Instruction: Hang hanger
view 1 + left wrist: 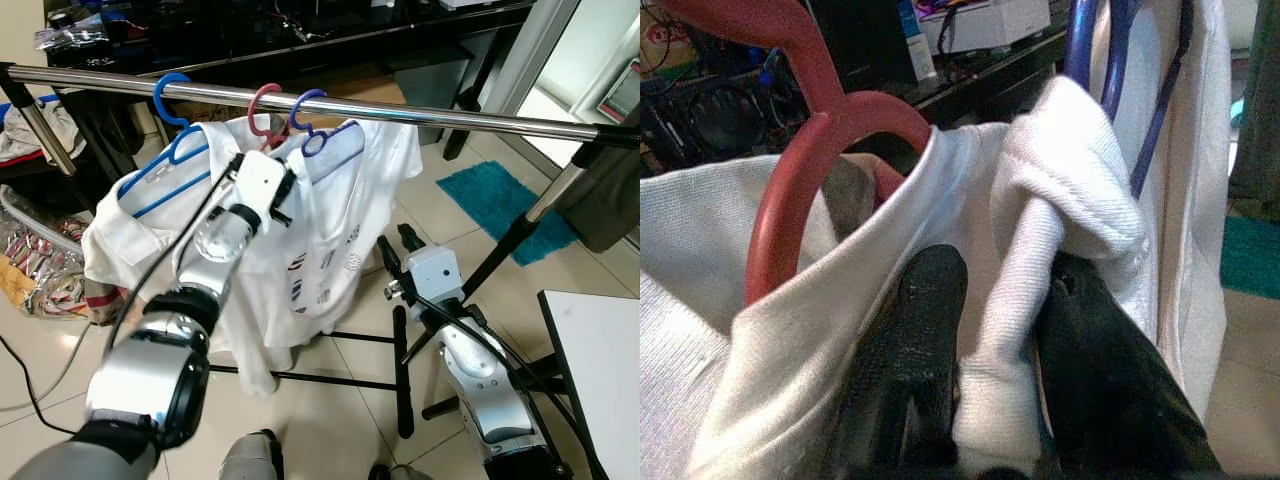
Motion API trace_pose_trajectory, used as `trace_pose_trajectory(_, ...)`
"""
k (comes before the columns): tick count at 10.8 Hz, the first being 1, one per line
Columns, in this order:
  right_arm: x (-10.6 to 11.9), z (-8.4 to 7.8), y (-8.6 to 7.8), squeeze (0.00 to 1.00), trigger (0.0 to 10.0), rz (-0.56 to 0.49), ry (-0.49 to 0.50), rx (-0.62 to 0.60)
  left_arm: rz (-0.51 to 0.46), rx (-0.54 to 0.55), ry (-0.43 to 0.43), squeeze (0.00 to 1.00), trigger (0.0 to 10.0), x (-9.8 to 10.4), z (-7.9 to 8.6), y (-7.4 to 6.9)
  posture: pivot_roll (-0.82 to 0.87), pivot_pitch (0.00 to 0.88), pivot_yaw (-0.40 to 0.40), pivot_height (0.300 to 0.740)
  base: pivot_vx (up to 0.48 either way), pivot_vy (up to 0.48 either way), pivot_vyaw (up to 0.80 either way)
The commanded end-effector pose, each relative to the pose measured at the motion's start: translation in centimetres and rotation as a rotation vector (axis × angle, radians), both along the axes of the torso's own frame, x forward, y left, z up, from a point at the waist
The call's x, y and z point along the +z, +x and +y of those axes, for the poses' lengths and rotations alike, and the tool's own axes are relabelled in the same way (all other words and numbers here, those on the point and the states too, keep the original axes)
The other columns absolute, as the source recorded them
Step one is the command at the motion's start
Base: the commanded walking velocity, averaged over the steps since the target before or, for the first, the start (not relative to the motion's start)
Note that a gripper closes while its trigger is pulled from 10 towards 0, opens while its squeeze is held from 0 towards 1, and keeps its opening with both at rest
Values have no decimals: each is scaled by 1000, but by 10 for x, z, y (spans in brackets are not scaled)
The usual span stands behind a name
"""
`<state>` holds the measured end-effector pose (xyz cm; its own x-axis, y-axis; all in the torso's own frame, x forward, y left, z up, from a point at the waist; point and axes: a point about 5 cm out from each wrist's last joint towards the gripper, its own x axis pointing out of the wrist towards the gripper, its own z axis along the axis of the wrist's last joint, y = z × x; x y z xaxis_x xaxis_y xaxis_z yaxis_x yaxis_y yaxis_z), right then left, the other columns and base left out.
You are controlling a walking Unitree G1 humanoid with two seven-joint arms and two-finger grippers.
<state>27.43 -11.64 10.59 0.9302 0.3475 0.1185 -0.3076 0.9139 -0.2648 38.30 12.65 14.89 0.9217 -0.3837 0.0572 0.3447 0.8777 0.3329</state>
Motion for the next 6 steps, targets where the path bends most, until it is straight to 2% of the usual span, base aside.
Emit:
trace_pose_trajectory(1, 4, -1, 3, 0, 10000, -21, 8, -5, -11, -10, -23, 812, 10000, -2, -2, -3, 151, 66, 9, 740, 0, 0, 0)
trace_pose_trajectory(2, 4, -1, 4, 0, 10000, -22, 8, -6, -10, -25, -43, 1000, 10000, -3, -4, -4, 153, 63, 8, 740, 0, 0, 0)
trace_pose_trajectory(3, 4, -2, 5, 0, 10000, -24, 8, -5, -21, -10, -25, 1000, 10000, -5, -6, -6, 155, 59, 8, 740, 0, 0, 0)
trace_pose_trajectory(4, 4, -2, 6, 0, 10000, -27, 8, -6, -30, 7, -25, 227, 10000, -7, -7, -7, 155, 55, 9, 740, 0, 0, 0)
trace_pose_trajectory(5, 4, -2, 7, 0, 10000, -29, 8, -6, -39, 15, -32, 0, 10000, -9, -8, -9, 156, 52, 9, 740, 0, 0, 0)
trace_pose_trajectory(6, 4, -2, 7, 0, 10000, -31, 8, -6, -51, 27, -37, 0, 10000, -10, -8, -11, 159, 48, 9, 740, 0, 0, 0)
